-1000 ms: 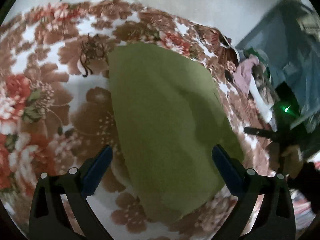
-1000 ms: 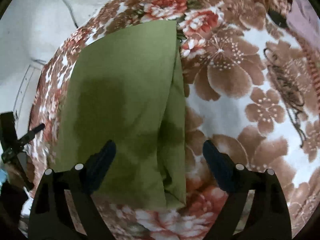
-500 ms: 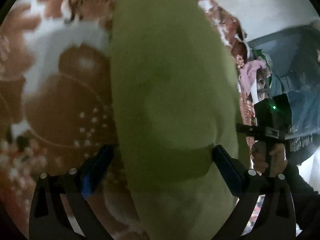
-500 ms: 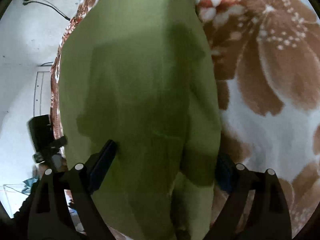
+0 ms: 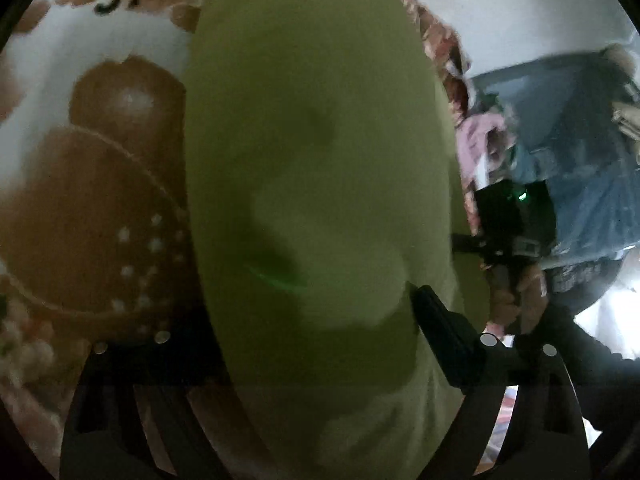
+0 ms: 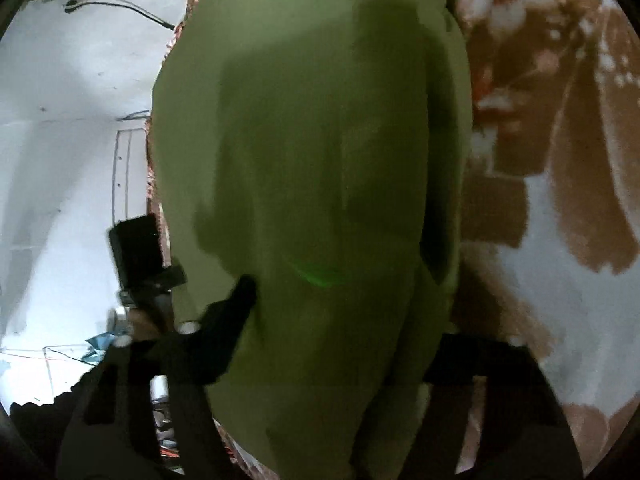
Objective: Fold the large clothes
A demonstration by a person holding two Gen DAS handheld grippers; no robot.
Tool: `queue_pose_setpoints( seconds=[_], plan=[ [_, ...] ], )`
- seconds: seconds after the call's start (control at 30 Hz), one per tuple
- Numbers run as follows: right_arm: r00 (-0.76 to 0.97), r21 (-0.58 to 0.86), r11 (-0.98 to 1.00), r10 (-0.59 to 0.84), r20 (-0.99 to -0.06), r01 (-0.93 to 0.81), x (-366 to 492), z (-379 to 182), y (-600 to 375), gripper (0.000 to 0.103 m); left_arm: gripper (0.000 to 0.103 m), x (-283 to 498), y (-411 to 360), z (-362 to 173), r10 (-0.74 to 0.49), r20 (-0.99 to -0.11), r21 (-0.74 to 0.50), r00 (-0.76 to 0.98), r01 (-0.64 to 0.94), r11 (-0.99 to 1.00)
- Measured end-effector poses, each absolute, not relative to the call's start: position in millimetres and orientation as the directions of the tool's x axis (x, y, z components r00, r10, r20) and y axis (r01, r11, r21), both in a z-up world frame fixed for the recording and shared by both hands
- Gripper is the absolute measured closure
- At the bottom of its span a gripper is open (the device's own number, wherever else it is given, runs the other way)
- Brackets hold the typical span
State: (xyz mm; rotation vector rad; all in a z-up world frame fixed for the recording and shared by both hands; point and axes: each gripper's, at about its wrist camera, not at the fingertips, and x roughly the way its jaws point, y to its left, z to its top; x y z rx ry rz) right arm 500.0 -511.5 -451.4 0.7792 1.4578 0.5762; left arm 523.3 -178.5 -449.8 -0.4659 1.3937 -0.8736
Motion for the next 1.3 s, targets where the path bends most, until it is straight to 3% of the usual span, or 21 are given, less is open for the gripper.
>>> queue_pose_setpoints(
  seconds=[0.03,0.1,0.13,0.3,0.37,0.43,0.5,0.9,1.13,1.3],
  plan=[
    [0.063,0.775,0.619,0.775,-0.629,0.129,498,-453,-515,0.056,0.017,523,-181,-448,-0.756,-0.651,-0.743,-0.061,0.250,0.620],
    [0.075,0.796,0.590,0.795,-0.602,0.132,496,-448,-517,0.077,0.036,523,-187,-438,-0.765,-0.638,-0.759,-0.089,0.240,0.605],
    [0.078,0.802,0.587,0.799,-0.596,0.111,494,-440,-517,0.077,0.042,521,-191,-427,-0.765,-0.639,-0.752,-0.083,0.277,0.599],
    [0.085,0.805,0.569,0.805,-0.587,0.169,495,-457,-513,0.074,0.043,523,-194,-448,-0.764,-0.641,-0.762,-0.077,0.187,0.620],
    [0.103,0.816,0.549,0.815,-0.571,0.179,494,-461,-517,0.078,0.052,527,-194,-451,-0.777,-0.625,-0.777,-0.076,0.158,0.610],
    [0.131,0.821,0.550,0.812,-0.569,0.156,488,-448,-517,0.082,0.070,523,-198,-432,-0.782,-0.620,-0.775,-0.063,0.199,0.599],
    [0.156,0.819,0.554,0.805,-0.572,0.148,485,-437,-514,0.084,0.075,518,-200,-410,-0.799,-0.597,-0.789,-0.066,0.227,0.571],
    [0.392,0.894,0.430,0.806,-0.443,0.126,375,-350,-579,0.088,0.076,473,-264,-305,-0.783,-0.587,-0.769,-0.205,0.442,0.461],
    [0.584,0.871,0.447,0.659,-0.474,0.202,235,-295,-698,0.088,0.076,415,-428,-269,-0.743,-0.510,-0.811,-0.433,0.529,0.249],
    [0.715,0.828,0.437,0.446,-0.538,0.351,107,-270,-784,0.088,0.076,347,-575,-271,-0.641,-0.456,-0.832,-0.617,0.551,0.061]
  ],
)
